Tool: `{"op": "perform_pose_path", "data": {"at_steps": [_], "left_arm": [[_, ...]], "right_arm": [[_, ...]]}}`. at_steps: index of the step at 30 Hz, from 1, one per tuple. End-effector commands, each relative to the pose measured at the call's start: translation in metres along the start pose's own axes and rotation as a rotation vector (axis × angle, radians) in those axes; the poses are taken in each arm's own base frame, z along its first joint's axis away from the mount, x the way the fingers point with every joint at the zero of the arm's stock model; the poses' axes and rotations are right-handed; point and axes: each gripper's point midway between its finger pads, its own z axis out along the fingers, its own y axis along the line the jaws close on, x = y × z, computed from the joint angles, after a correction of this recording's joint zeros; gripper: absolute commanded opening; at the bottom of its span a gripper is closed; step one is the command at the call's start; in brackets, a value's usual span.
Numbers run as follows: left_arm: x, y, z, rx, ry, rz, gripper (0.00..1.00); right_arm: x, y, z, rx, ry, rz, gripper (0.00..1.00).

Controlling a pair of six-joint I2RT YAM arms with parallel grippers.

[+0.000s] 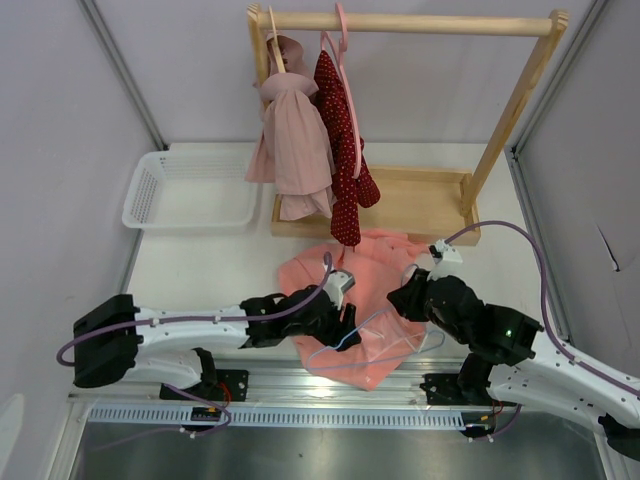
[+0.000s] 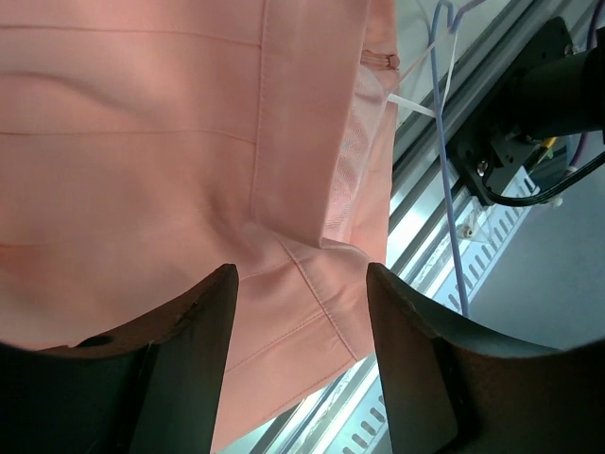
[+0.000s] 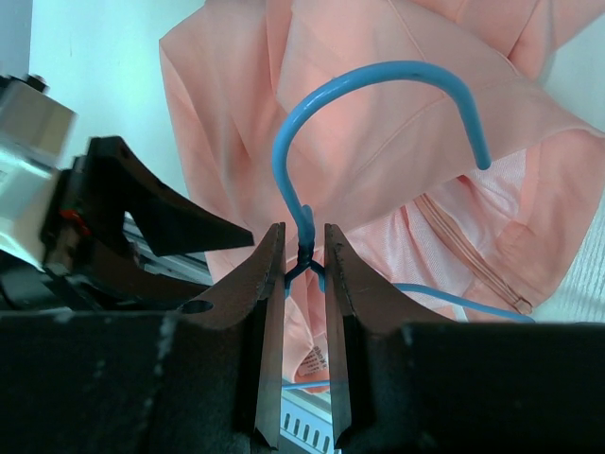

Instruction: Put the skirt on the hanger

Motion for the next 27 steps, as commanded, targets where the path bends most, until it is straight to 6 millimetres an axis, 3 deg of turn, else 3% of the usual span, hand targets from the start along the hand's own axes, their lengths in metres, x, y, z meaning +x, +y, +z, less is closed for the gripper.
{"op": "perform_pose_path", "data": {"at_steps": [1, 14, 24, 27], "left_arm": [[-0.023, -0.025, 0.008, 0.033, -0.074, -0.013, 0.63], [-0.026, -0.019, 0.023, -0.059, -0.102, -0.039, 0.62], [-0.024, -0.006, 0.033, -0.169, -0.077, -0.049, 0.42], [-0.021, -0.003, 0.034, -0.187, -0.064, -0.046, 0.33]], "right_arm": [[0.000, -0.002, -0.001, 0.011, -0.008, 0.010, 0.00], [0.001, -0.002, 0.001, 0.014, -0.003, 0.010, 0.00], [0.001, -0.002, 0.001, 0.014, -0.003, 0.006, 0.00], [0.001, -0.002, 0.002, 0.017, -0.003, 0.005, 0.00]]}}
